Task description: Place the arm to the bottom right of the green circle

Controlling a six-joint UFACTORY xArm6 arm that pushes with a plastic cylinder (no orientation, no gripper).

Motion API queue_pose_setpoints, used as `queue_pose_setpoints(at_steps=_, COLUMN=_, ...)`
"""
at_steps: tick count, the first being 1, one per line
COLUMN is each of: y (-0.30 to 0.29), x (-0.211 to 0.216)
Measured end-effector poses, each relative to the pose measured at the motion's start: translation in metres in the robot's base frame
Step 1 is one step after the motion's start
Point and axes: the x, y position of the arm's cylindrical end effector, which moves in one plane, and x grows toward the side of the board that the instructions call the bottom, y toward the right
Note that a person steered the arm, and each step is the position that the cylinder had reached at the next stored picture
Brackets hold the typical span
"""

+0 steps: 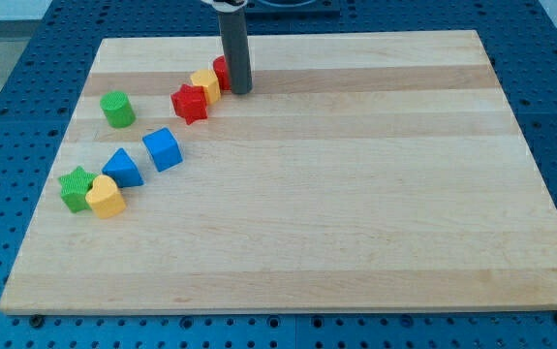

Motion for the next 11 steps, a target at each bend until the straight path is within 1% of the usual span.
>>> queue_pose_setpoints(at_steps=2, y=0.008, x=-0.006)
queue_pose_setpoints(at_steps=4, y=0.003, x=-0.012)
queue_pose_setpoints(at_steps=5, y=0.003, x=-0.004)
queue_pose_setpoints(at_steps=7, y=0.001, x=0.052)
queue_pose_setpoints(at_steps=8, y=-0.009, x=0.066)
queue_pose_setpoints(at_steps=9, y=-0.041, x=0.069)
queue_pose_setpoints(at_steps=10, y=-0.1, x=0.088)
queue_pose_setpoints(at_steps=11, y=-0.118, x=0.098)
